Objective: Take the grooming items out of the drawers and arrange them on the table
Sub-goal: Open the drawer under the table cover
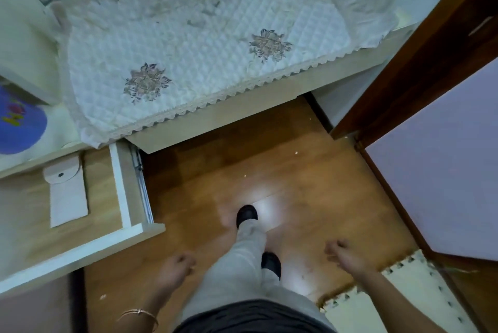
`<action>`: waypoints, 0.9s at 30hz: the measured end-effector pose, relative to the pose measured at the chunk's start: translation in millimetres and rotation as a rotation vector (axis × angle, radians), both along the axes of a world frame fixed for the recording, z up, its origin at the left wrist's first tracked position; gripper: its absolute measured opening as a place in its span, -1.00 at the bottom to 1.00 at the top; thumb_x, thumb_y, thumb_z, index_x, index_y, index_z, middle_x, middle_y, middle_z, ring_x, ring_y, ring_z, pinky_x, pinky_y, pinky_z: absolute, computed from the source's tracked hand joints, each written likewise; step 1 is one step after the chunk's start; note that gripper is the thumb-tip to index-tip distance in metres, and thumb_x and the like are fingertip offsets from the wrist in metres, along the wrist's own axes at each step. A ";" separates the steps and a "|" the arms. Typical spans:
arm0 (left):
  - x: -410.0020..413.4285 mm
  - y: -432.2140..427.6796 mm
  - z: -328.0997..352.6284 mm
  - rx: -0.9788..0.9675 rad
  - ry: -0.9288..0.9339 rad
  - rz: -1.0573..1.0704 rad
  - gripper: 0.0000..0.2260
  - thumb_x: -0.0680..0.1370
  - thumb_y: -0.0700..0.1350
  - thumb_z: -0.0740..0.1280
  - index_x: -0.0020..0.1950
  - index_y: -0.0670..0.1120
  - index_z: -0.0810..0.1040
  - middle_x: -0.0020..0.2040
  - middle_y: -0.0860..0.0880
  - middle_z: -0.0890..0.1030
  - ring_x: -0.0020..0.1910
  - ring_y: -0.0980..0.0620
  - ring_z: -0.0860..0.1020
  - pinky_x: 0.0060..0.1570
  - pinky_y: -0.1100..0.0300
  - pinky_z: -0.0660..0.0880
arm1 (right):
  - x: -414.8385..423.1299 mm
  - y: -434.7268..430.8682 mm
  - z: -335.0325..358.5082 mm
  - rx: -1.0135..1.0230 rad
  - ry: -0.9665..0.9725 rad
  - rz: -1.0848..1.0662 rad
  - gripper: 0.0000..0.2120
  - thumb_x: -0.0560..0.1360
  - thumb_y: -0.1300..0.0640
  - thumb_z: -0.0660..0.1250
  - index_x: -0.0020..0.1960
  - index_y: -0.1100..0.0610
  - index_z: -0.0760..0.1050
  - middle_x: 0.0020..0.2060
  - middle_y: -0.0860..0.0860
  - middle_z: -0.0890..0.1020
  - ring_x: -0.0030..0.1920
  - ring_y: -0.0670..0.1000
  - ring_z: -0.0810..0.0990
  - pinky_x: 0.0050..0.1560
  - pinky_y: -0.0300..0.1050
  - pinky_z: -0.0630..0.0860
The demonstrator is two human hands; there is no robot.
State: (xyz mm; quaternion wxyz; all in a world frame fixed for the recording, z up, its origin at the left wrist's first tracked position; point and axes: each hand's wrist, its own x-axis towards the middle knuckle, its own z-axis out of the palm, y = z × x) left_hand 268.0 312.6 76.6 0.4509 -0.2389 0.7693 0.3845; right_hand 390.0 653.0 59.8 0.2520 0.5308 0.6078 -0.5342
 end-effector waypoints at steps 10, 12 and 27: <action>-88.4 36.4 -16.5 0.020 -0.031 0.128 -0.87 0.59 -0.14 0.20 0.05 -0.17 0.46 0.09 -0.16 0.54 -0.04 -0.06 0.50 -0.24 0.17 0.35 | -73.5 25.2 9.7 -0.068 -0.171 0.090 -0.82 0.56 0.19 0.14 -0.17 0.24 0.40 -0.23 0.14 0.46 -0.29 0.05 0.41 -0.36 -0.16 0.25; -107.1 50.3 -10.6 0.053 0.003 0.138 -0.88 0.60 -0.14 0.17 -0.05 -0.12 0.48 0.02 -0.11 0.54 -0.07 -0.02 0.51 -0.23 0.18 0.38 | -107.7 36.7 14.4 -0.027 -0.150 0.154 -0.82 0.56 0.17 0.15 -0.14 0.24 0.41 -0.22 0.13 0.46 -0.27 0.05 0.41 -0.32 -0.14 0.26; -126.4 107.0 -32.1 0.067 -0.053 0.720 -0.87 0.59 -0.12 0.18 0.07 -0.13 0.45 0.08 -0.12 0.54 0.05 -0.06 0.49 0.00 0.14 0.33 | -323.0 61.7 -4.6 -0.072 -0.002 0.447 -0.79 0.56 0.23 0.14 -0.19 0.22 0.47 -0.33 0.07 0.50 -0.33 0.01 0.47 -0.39 -0.23 0.36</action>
